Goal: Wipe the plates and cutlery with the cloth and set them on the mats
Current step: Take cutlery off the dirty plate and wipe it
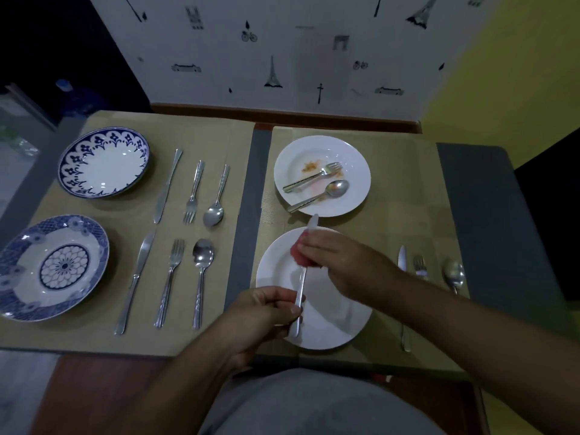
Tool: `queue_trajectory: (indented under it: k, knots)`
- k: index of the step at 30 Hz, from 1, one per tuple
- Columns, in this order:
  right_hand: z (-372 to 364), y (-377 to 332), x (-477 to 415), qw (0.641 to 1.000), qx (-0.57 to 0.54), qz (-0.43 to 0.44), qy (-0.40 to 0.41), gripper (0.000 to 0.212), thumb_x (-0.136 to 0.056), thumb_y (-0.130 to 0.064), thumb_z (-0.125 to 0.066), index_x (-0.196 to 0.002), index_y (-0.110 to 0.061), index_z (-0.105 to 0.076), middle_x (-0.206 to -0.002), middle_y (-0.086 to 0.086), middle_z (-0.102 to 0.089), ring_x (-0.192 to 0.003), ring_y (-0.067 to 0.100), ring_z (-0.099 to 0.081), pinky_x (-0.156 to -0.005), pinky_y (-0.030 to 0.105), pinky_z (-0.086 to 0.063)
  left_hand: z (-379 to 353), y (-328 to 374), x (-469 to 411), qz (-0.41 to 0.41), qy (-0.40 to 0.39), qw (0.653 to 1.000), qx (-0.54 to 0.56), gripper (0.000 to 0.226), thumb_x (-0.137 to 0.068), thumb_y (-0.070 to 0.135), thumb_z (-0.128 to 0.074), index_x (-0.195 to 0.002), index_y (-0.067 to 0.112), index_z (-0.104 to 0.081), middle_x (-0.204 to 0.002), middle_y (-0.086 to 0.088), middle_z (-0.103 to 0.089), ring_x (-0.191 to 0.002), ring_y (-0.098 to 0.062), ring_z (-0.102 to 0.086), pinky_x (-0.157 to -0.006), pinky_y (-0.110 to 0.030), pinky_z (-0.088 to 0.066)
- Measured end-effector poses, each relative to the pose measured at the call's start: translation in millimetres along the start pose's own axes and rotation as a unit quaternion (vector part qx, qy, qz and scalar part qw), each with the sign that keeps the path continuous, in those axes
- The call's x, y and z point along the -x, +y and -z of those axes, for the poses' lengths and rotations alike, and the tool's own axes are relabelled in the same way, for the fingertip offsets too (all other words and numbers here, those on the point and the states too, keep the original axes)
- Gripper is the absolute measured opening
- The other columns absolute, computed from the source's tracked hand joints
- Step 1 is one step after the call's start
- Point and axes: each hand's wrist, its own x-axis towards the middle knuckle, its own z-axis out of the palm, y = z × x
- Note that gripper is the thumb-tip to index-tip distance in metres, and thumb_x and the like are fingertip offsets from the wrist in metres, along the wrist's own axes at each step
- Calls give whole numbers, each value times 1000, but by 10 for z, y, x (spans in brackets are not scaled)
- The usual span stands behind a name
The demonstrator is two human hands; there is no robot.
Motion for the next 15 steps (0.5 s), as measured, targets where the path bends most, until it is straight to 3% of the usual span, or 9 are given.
queue_trajectory:
  k: [3, 7, 10, 15]
  knots:
    - [-40, -72, 36, 998, 11, 47, -35, 47, -89, -2, -35, -128, -10, -61, -136, 10, -56, -130, 22, -48, -108, 37, -41, 6, -30, 4, -29, -5, 999, -18, 15, -88, -6, -68, -96, 4, -77, -86, -15, -71, -77, -24, -70, -66, -30, -56]
    - [81, 90, -111, 999, 16, -30, 21, 48, -91, -12, -30, -126, -5, -61, -129, 14, -60, -121, 27, -54, -103, 38, -46, 33, -53, 43, -47, -27, 998, -21, 16, -90, -7, -66, -101, 2, -73, -94, -17, -74, -91, -29, -74, -73, -31, -59]
    - [119, 191, -128, 996, 32, -63, 51, 48, -85, 2, -40, -129, -4, -58, -132, 13, -58, -124, 28, -51, -104, 42, -44, 51, -35, 49, -35, -67, 997, -12, 22, -92, -4, -64, -111, 4, -71, -111, -15, -76, -106, -32, -73, -90, -44, -57]
    - [193, 199, -44, 990, 19, -93, 100, 57, -77, 14, -51, -132, -3, -56, -135, 12, -56, -127, 25, -49, -110, 33, -37, 0, 10, 40, -11, -83, 995, 50, 35, -90, -4, -66, -121, 11, -70, -114, -16, -75, -101, -29, -74, -80, -34, -58]
